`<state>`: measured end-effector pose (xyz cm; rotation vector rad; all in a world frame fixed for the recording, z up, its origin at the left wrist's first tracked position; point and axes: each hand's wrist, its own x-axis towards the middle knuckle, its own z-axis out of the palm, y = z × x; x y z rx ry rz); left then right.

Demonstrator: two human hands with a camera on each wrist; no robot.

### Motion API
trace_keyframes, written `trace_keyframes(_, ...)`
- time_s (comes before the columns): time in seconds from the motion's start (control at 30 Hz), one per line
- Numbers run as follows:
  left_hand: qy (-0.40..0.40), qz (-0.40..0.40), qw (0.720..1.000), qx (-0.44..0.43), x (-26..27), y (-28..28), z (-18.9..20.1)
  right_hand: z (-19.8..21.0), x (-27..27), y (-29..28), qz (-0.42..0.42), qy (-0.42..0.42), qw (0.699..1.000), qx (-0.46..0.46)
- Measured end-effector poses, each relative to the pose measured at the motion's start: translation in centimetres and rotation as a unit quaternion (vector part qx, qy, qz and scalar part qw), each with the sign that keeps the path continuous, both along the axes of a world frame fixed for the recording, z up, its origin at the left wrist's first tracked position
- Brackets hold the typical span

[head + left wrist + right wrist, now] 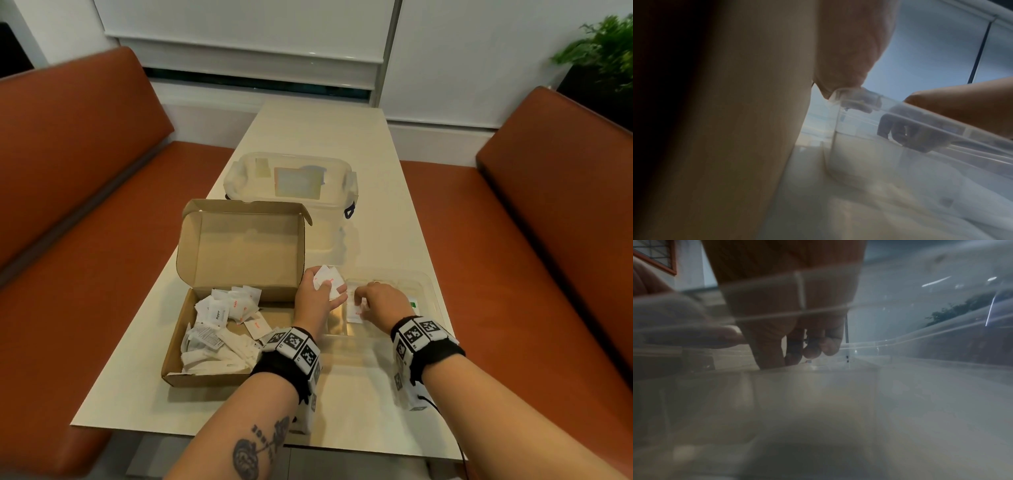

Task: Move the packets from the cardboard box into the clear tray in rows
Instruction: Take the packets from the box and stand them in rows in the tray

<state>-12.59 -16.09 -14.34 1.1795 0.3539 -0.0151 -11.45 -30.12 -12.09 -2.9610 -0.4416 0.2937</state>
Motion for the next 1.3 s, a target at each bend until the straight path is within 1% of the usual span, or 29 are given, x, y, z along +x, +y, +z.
trace_keyframes(0.23, -0.008, 0.000, 1.000, -0.003, -0.4, -0.1, 0.6, 0.0, -0.1, 0.0, -0.008, -0.004, 1.000, 0.011)
trace_keyframes(0.27, -0.011, -0.004, 1.000, -0.004, -0.5, -0.1, 0.7, 0.2, 0.0, 0.1, -0.016, -0.007, 0.999, 0.032)
trace_keyframes(0.33, -0.021, -0.015, 1.000, -0.007, -0.6, -0.1, 1.0, 0.9, 0.2, 0.4, -0.039, -0.034, 0.993, 0.105)
trace_keyframes(0.4, -0.032, -0.028, 0.999, -0.004, -0.8, -0.1, 1.1, 2.0, 0.5, 1.0, -0.057, -0.069, 0.978, 0.188)
trace_keyframes(0.43, -0.035, -0.030, 0.999, 0.001, -0.9, -0.1, 1.1, 2.4, 0.7, 1.4, -0.063, -0.072, 0.971, 0.221)
trace_keyframes(0.53, -0.037, -0.033, 0.999, 0.004, -1.0, -0.1, 1.3, 3.3, 1.3, 2.1, -0.087, -0.020, 0.952, 0.291)
trace_keyframes(0.6, -0.036, -0.036, 0.999, -0.002, -1.0, 0.0, 1.4, 3.3, 1.5, 2.1, -0.096, 0.004, 0.945, 0.311)
trace_keyframes(0.77, -0.032, -0.052, 0.998, -0.018, -1.1, 0.3, 1.6, 3.0, 1.7, 1.5, -0.123, 0.026, 0.935, 0.333)
trace_keyframes(0.9, -0.027, -0.056, 0.998, -0.005, -1.1, 0.3, 1.7, 3.1, 1.7, 0.7, -0.138, 0.034, 0.922, 0.361)
trace_keyframes(1.03, -0.027, -0.050, 0.998, 0.010, -1.0, 0.1, 1.7, 3.2, 1.7, 0.3, -0.138, 0.055, 0.917, 0.370)
trace_keyframes(1.13, -0.025, -0.039, 0.999, 0.017, -0.9, -0.1, 1.6, 3.3, 2.0, -0.2, -0.150, 0.037, 0.921, 0.357)
trace_keyframes(1.2, -0.021, -0.026, 0.999, 0.018, -0.8, -0.2, 1.5, 3.2, 2.2, -0.8, -0.160, 0.024, 0.929, 0.332)
trace_keyframes(1.3, -0.025, -0.012, 0.999, 0.023, -0.7, -0.2, 1.4, 2.8, 2.1, -1.7, -0.159, 0.054, 0.951, 0.259)
